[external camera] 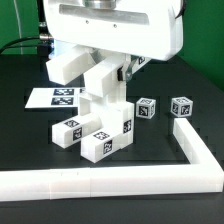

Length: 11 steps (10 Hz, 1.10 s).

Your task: Assemble chair

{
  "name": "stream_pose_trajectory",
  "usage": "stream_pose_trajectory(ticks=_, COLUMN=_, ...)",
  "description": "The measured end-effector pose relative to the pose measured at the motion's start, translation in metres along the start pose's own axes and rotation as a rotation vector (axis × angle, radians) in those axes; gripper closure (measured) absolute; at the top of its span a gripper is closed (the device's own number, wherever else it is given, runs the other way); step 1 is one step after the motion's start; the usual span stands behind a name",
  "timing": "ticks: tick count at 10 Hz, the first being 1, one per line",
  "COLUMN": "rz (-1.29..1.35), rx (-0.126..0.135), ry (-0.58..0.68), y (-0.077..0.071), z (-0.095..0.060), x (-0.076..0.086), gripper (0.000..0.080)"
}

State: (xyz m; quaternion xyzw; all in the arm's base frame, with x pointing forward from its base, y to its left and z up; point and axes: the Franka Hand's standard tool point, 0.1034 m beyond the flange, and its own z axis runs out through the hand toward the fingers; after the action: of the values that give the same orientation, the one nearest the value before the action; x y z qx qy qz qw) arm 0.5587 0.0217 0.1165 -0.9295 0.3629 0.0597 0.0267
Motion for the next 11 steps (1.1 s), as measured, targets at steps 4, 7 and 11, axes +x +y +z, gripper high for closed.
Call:
stream_pose_trajectory(ticks=4, rz=-0.021, rx=0.067, ry=0.154, y=-0.015, z=-0.014, x=-0.009, gripper=0.0511)
stream_pose_trajectory(ticks=7, rz=-0.044, rx=0.123, ry=0.236, y=-0.02, z=-0.016, x=-0.02, gripper=0.0511)
stream_pose_trajectory(ticks=11, rz=0.002, rx=0.132, ry=0.215, y=-0.008, z=-0.021, x=-0.021, gripper=0.0511)
